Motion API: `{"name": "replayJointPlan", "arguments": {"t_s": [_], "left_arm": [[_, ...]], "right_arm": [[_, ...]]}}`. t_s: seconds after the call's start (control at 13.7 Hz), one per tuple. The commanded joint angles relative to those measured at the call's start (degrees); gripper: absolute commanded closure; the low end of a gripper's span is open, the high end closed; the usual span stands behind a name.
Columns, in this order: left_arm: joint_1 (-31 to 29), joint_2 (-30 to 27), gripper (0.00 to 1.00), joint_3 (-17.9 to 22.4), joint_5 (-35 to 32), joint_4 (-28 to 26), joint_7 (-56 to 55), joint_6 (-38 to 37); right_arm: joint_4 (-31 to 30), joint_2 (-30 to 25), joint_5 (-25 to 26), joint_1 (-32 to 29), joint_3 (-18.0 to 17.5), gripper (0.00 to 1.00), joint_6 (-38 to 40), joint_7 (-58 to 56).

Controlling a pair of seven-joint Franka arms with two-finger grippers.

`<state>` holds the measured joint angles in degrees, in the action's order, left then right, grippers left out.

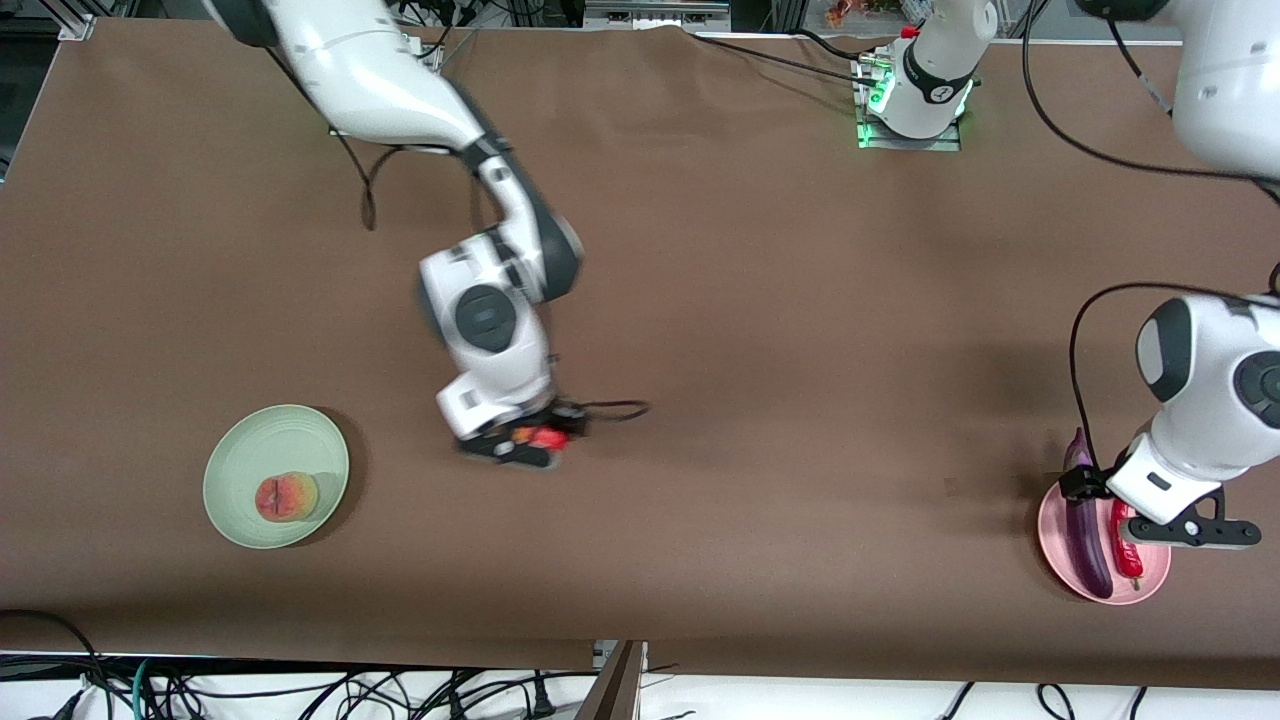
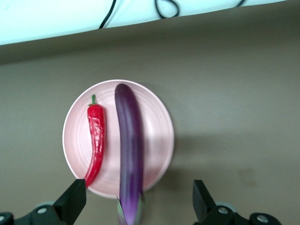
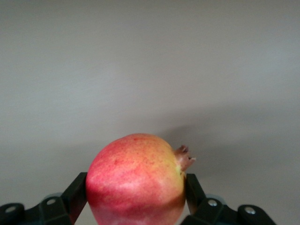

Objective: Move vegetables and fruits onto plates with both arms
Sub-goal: 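Release the eggplant and lift the left gripper while the right gripper carries the pomegranate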

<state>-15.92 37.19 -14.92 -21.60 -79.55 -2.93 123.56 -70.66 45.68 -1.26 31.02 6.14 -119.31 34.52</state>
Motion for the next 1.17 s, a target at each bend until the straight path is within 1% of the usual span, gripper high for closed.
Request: {"name": "replayJointPlan", "arguments": {"t_s": [0.0,0.15,0.22,0.37,0.59,0.66,0.8,0.88,0.95,1.02,1.1], "left_arm": [[0.0,-4.6,0.0,-2.7,6.5,0.8,1.0,-11.2],[-0.1,-6.2,0.0,-3.8,12.6,4.0,0.9,-20.0],[0.0,-6.9,0.0,-4.0,14.4,5.7,1.1,-23.7],[0.0,-7.7,0.0,-4.9,16.1,9.3,1.1,-30.9],[0.0,-9.4,0.0,-5.3,15.6,14.4,1.3,-41.3],[-0.1,-9.7,0.0,-5.3,15.6,15.2,1.6,-42.9],[0.7,-14.0,0.0,-4.3,15.2,14.0,4.1,-43.1],[4.5,-15.9,0.0,-1.8,15.3,12.4,4.9,-42.7],[10.0,-19.1,0.0,5.4,15.8,9.2,5.3,-42.0],[13.9,-21.9,0.0,10.7,16.9,5.1,5.4,-39.1],[16.7,-25.7,0.0,14.2,17.5,0.4,5.3,-34.0]], "right_arm": [[-1.7,-1.8,-0.7,-7.5,-0.7,0.78,3.5,-13.0],[-1.8,-2.1,-0.5,-12.4,-0.2,0.78,6.4,-22.0],[-1.9,-2.0,-0.6,-14.9,0.5,0.78,7.7,-26.9],[-3.0,-1.7,-0.8,-20.1,0.5,0.78,7.9,-35.1],[-4.1,-1.7,-0.6,-21.3,0.6,0.78,7.9,-36.5],[-4.7,-1.6,-0.4,-21.6,0.6,0.78,7.4,-36.5],[-4.8,-1.3,-0.3,-22.5,0.5,0.78,7.2,-36.9],[-4.8,-1.3,-0.2,-22.9,0.6,0.78,7.2,-37.4],[-4.8,-1.1,-0.1,-23.5,0.5,0.78,6.7,-38.1],[-4.8,-0.8,0.0,-24.2,0.6,0.78,6.5,-39.1],[-4.8,-0.6,0.0,-24.8,0.5,0.78,6.1,-40.1]]}}
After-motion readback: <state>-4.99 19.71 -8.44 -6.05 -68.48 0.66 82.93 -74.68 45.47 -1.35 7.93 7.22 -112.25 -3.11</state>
